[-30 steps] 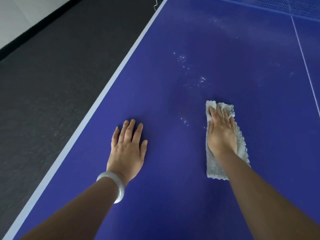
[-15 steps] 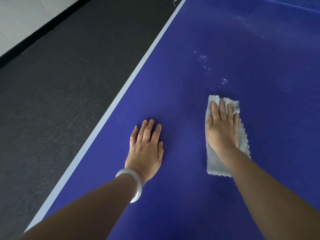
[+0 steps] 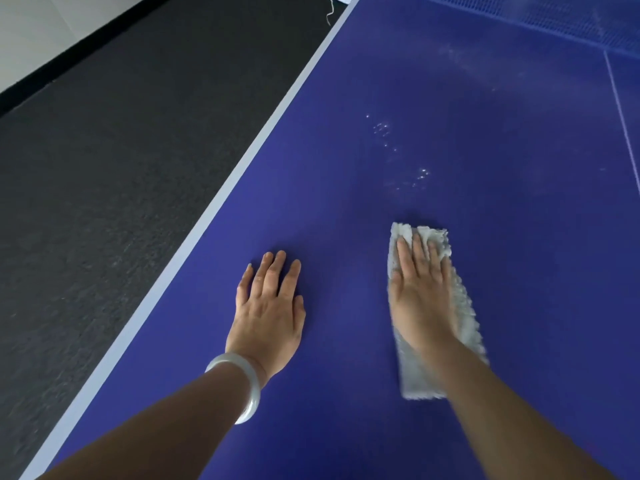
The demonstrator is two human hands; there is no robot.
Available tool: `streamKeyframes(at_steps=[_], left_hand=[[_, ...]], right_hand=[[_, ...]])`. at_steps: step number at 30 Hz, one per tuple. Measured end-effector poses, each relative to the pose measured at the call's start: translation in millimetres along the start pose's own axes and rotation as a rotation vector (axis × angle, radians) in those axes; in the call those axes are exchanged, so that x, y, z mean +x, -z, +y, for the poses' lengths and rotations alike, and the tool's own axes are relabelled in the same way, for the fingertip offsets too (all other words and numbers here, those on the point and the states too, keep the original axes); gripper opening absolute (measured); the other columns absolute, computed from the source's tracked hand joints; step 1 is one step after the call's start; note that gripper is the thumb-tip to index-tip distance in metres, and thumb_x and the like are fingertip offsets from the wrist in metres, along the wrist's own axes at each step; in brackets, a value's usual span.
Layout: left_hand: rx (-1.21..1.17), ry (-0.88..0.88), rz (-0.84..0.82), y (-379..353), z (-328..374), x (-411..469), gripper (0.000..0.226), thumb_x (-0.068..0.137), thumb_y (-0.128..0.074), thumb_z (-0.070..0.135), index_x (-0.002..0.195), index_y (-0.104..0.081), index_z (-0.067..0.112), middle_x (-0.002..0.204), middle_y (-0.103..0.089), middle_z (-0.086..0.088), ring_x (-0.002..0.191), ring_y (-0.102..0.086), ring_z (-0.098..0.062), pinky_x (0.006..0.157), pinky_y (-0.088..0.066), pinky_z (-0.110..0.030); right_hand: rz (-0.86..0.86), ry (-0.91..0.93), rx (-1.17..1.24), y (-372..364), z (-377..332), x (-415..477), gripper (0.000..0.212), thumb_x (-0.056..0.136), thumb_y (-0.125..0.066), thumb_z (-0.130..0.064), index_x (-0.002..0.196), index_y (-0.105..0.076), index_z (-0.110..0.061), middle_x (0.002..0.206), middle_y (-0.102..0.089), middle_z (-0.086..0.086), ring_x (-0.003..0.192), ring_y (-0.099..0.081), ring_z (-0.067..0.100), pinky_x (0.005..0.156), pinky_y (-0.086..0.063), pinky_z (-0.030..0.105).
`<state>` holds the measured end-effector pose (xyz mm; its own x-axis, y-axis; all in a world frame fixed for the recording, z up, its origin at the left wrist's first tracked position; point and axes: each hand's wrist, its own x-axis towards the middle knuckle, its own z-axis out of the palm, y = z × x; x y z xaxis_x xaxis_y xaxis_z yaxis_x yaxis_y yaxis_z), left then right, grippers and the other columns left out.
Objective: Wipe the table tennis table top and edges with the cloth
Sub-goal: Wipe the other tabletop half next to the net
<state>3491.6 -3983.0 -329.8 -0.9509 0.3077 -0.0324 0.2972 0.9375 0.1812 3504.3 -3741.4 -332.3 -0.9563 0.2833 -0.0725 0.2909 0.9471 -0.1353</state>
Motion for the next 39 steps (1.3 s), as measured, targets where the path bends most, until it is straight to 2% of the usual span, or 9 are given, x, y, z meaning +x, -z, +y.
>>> streamKeyframes(at_steps=[2, 8, 16, 21, 24, 26, 31, 35, 39], left_hand=[[-0.001, -0.002, 0.012, 0, 0, -1, 0.061, 0.098, -0.019, 0.036, 0.15, -0.039, 0.013, 0.157, -0.035, -0.01, 0.149, -0.025, -0.025, 0.122, -0.018, -0.048], [0.004, 0.008, 0.008, 3, -1, -2, 0.062, 0.097, -0.017, 0.038, 0.15, -0.039, 0.015, 0.157, -0.034, -0.009, 0.149, -0.025, -0.025, 0.123, -0.015, -0.045], [0.003, 0.015, -0.003, 3, 1, -2, 0.067, 0.095, -0.011, 0.04, 0.153, -0.034, 0.016, 0.16, -0.029, -0.007, 0.151, -0.019, -0.023, 0.124, -0.011, -0.044], [-0.018, 0.017, 0.008, 4, 1, -2, 0.067, 0.095, -0.01, 0.042, 0.153, -0.034, 0.017, 0.16, -0.028, -0.006, 0.151, -0.017, -0.022, 0.124, -0.007, -0.042], [-0.009, 0.023, 0.006, 4, 2, -1, 0.067, 0.095, -0.011, 0.043, 0.152, -0.035, 0.018, 0.16, -0.029, -0.006, 0.151, -0.018, -0.022, 0.124, -0.007, -0.04], [-0.001, 0.025, 0.003, 5, 3, -1, 0.067, 0.095, -0.01, 0.043, 0.152, -0.035, 0.017, 0.16, -0.029, -0.006, 0.151, -0.018, -0.022, 0.124, -0.008, -0.041], [-0.019, 0.027, 0.015, 6, 5, -2, 0.068, 0.094, -0.013, 0.042, 0.15, -0.039, 0.015, 0.158, -0.033, -0.008, 0.15, -0.021, -0.024, 0.124, -0.011, -0.043], [-0.036, 0.03, 0.021, 7, 5, -1, 0.068, 0.094, -0.014, 0.042, 0.149, -0.041, 0.013, 0.158, -0.033, -0.009, 0.149, -0.023, -0.025, 0.124, -0.011, -0.043], [-0.029, 0.037, 0.013, 7, 5, -2, 0.07, 0.094, -0.011, 0.044, 0.152, -0.036, 0.015, 0.16, -0.029, -0.007, 0.151, -0.017, -0.022, 0.124, -0.004, -0.039]], right_hand=[[0.005, -0.132, 0.077, -1, -34, 1, 0.061, 0.103, -0.003, -0.038, 0.159, 0.009, -0.019, 0.166, 0.017, 0.005, 0.153, 0.017, 0.027, 0.125, 0.004, 0.049], [-0.006, 0.529, 0.035, -16, -11, -74, 0.055, 0.107, -0.023, -0.035, 0.16, -0.019, -0.02, 0.168, -0.008, -0.001, 0.155, -0.006, 0.024, 0.122, -0.019, 0.05], [-0.008, -0.145, 0.072, -5, -45, 5, 0.063, 0.099, 0.002, -0.037, 0.158, 0.015, -0.018, 0.165, 0.021, 0.007, 0.152, 0.02, 0.029, 0.124, 0.007, 0.049], [-0.012, 0.492, -0.005, -12, -25, -71, 0.055, 0.108, -0.017, -0.032, 0.161, -0.012, -0.017, 0.169, -0.003, 0.004, 0.155, 0.001, 0.027, 0.124, -0.011, 0.049], [-0.036, 0.694, -0.014, -4, 36, -78, 0.053, 0.108, -0.022, -0.032, 0.16, -0.019, -0.022, 0.168, -0.01, -0.003, 0.155, -0.009, 0.022, 0.124, -0.014, 0.046], [-0.032, 0.604, -0.055, 4, 54, -52, 0.054, 0.107, -0.018, -0.032, 0.16, -0.014, -0.023, 0.169, -0.004, -0.004, 0.156, -0.001, 0.02, 0.125, -0.011, 0.045], [-0.025, -0.093, 0.068, 3, -13, -6, 0.063, 0.101, -0.007, -0.036, 0.158, 0.014, -0.018, 0.165, 0.021, 0.006, 0.152, 0.021, 0.028, 0.125, 0.006, 0.048], [0.052, 0.293, 0.082, -19, -65, -87, 0.061, 0.103, -0.026, -0.031, 0.159, -0.018, -0.012, 0.168, -0.006, 0.012, 0.154, -0.001, 0.037, 0.122, -0.012, 0.056], [-0.02, 0.61, 0.115, -15, -24, -104, 0.054, 0.105, -0.034, -0.033, 0.157, -0.03, -0.02, 0.168, -0.014, 0.001, 0.155, -0.007, 0.023, 0.123, -0.018, 0.049]])
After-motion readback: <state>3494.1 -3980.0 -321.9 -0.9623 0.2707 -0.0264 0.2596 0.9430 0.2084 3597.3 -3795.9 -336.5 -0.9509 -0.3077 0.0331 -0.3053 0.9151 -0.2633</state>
